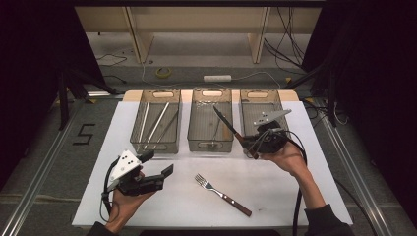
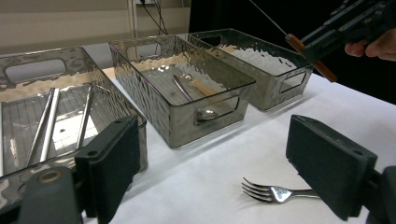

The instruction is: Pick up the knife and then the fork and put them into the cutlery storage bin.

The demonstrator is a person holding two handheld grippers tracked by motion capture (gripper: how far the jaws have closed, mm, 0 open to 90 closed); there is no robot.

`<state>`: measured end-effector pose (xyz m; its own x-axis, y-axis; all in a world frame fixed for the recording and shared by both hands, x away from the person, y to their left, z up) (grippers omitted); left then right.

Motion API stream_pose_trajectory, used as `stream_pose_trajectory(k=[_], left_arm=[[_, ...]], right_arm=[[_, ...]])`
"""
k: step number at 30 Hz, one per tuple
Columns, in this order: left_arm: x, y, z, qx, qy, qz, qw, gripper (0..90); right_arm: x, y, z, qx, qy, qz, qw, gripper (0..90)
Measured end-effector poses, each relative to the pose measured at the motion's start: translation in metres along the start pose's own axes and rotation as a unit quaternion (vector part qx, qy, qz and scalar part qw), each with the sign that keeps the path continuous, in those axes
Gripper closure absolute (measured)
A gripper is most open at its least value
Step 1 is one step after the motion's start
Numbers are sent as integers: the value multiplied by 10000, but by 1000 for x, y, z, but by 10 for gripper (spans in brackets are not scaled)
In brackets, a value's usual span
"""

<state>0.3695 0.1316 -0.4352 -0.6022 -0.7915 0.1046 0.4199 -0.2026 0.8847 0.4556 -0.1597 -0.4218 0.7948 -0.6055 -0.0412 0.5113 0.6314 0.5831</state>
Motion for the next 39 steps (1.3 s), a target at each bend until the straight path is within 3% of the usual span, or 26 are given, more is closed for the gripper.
stream_pose_trajectory(k=[10, 17, 27, 39], left_arm=[[-1, 0, 1, 23, 14, 0, 10000, 175], [0, 0, 1, 36, 12, -1, 10000, 175], [0, 1, 1, 37, 11, -6, 10000, 175], [0, 1, 1, 40, 13, -20, 10000, 175]], right_arm=[[33, 8, 7, 118, -298, -463, 9984, 772], [58, 17, 4, 88, -534, -817, 9952, 772], [97, 13, -7, -62, -836, -1611, 9834, 772], [114, 5, -21, -269, -960, -2021, 9743, 771]])
Point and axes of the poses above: each handheld gripper's, and its own axes: z roughly backward along the jaws, y roughly out of its top, x roughly to its right, the point moved 8 cm from there along -z, roughly forward along the jaws, and after that the axes turned 10 degrees about -x, right-handed, at the moved point
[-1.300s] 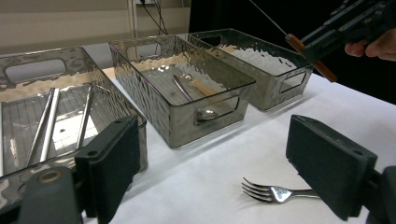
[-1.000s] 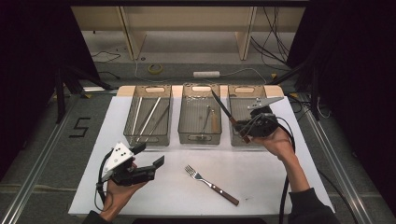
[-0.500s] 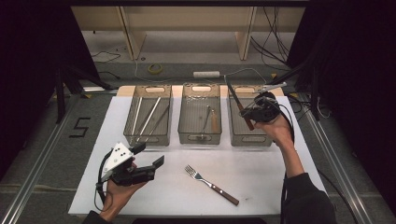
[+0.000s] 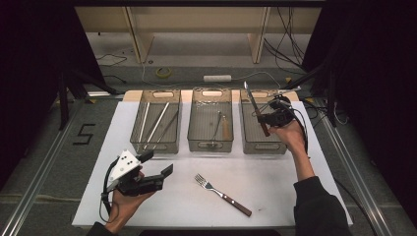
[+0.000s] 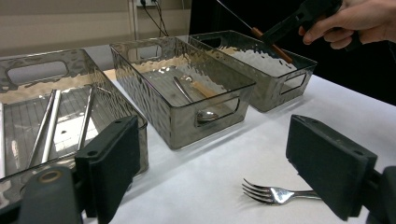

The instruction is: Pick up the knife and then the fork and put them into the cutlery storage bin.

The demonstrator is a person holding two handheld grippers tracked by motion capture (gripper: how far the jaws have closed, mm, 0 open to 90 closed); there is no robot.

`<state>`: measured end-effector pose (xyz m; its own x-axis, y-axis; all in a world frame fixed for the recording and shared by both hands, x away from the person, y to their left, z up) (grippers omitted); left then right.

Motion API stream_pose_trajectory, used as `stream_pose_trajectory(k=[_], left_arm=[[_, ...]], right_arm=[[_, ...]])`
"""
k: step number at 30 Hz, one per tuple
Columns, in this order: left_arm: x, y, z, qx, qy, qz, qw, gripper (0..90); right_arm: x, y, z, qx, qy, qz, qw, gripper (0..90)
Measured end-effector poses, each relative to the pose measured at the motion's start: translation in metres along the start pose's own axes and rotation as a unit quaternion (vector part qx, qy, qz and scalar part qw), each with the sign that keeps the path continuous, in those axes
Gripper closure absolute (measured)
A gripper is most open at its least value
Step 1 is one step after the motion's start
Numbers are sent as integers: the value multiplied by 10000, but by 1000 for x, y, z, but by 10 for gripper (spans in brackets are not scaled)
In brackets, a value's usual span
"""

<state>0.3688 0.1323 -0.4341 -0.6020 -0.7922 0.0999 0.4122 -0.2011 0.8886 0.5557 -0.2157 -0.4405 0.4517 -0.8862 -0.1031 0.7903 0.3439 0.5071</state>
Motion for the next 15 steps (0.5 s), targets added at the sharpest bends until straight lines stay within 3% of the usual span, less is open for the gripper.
stream_pose_trajectory(k=[15], left_arm=[[1, 0, 0, -8, -13, -2, 10000, 175]], right_arm=[[5, -6, -15, -194, -12, -191, 9996, 771]])
Point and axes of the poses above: each handheld gripper's, and its own axes: z roughly backward along the jaws, y roughly out of its top, x roughly to its right, the point moved 8 cm from there along -z, roughly forward along the jaws, and after that the axes turned 10 degrees about -x, right-handed, at the moved point
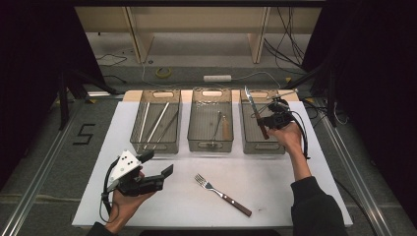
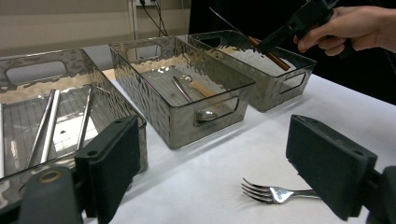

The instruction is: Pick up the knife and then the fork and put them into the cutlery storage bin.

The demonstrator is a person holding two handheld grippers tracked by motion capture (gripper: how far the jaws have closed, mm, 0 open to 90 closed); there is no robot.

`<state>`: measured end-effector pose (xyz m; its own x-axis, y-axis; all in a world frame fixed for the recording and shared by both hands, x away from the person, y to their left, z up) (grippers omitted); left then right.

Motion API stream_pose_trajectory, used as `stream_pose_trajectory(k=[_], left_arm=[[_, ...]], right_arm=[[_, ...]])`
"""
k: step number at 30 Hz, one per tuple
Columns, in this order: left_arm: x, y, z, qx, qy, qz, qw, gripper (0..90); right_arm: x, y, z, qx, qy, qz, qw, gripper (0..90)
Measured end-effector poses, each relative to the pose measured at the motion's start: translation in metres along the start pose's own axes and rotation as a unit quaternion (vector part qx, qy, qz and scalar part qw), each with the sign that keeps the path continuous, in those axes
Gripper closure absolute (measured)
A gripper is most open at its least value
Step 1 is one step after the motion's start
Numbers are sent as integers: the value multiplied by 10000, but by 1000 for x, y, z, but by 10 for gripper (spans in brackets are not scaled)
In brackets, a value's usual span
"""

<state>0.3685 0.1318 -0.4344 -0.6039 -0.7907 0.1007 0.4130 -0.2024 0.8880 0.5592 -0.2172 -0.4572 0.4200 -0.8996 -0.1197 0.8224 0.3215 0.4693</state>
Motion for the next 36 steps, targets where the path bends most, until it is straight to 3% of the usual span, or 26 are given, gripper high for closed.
stream_pose_trajectory(k=[27, 36], left_arm=[[0, 0, 0, 11, 0, -8, 10000, 175], [0, 0, 0, 10, -2, -7, 10000, 175]], right_arm=[[-4, -10, -25, -322, 14, -237, 9992, 769], [-4, -10, -30, -421, -90, -295, 9986, 767]])
Point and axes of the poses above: each handheld gripper's, and its own axes: z roughly backward along the jaws, y roughly out of its top, x roughly to its right, the point moved 8 cm from there along -z, roughly forward along the jaws, and after that the axes turned 10 degrees about -x, right-handed, at the moved point
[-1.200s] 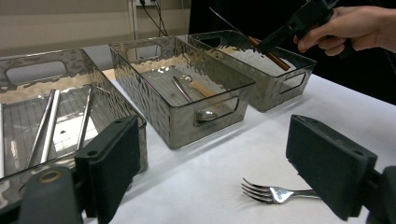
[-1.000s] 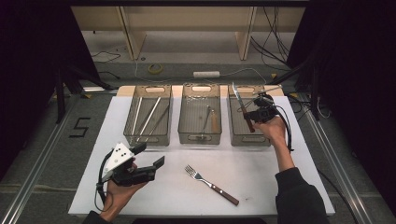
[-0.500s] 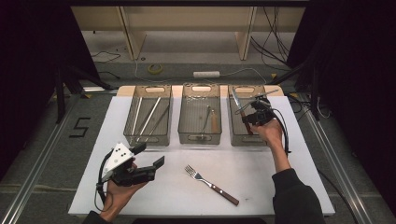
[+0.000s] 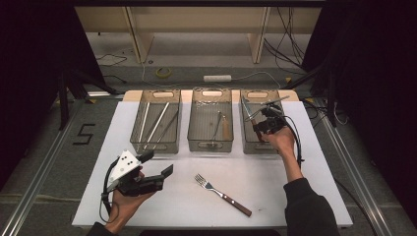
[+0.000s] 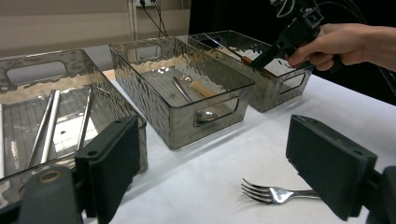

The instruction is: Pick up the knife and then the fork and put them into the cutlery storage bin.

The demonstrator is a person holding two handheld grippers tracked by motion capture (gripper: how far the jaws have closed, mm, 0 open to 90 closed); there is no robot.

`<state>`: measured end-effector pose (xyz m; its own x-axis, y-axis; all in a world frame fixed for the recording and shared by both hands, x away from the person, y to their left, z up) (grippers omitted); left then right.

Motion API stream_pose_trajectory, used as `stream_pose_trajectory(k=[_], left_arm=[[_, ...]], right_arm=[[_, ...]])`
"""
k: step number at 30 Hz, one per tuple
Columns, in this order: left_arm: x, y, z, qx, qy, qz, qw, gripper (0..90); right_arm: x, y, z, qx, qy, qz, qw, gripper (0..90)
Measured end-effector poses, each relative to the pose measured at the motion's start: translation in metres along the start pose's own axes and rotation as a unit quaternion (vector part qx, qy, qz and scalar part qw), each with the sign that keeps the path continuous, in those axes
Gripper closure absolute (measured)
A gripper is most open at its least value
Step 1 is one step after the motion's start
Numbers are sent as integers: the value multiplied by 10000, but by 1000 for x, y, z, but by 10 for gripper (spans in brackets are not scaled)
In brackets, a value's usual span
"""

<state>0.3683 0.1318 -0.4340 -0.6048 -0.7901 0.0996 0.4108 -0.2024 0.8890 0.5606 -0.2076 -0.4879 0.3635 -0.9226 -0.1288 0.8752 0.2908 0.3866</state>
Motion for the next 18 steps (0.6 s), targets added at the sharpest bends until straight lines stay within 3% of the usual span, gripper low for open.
stream_pose_trajectory(k=[3, 6, 8, 12, 18], left_arm=[[0, 0, 0, 2, 6, -6, 10000, 175], [0, 0, 0, 3, 10, -4, 10000, 175], [0, 0, 0, 1, 10, -8, 10000, 175], [0, 0, 0, -1, 3, 2, 10000, 175], [0, 0, 0, -8, 4, -1, 10000, 175]], right_arm=[[1, -1, -1, -66, -35, -87, 9999, 739], [0, 0, 2, 2, 124, -114, 9999, 645], [0, 0, 4, -10, 105, -94, 9999, 589], [-6, 0, 15, 171, 77, 140, 9997, 511], [-30, -7, 38, 385, 365, 694, 9962, 425]])
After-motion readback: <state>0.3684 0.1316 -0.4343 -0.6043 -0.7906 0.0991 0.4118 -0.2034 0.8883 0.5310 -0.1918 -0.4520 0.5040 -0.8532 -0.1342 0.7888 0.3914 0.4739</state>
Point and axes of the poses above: each handheld gripper's, and its own axes: z roughly backward along the jaws, y roughly out of its top, x roughly to its right, the point moved 8 cm from there along -z, roughly forward along the jaws, and after that the axes turned 10 degrees about -x, right-handed, at the moved point
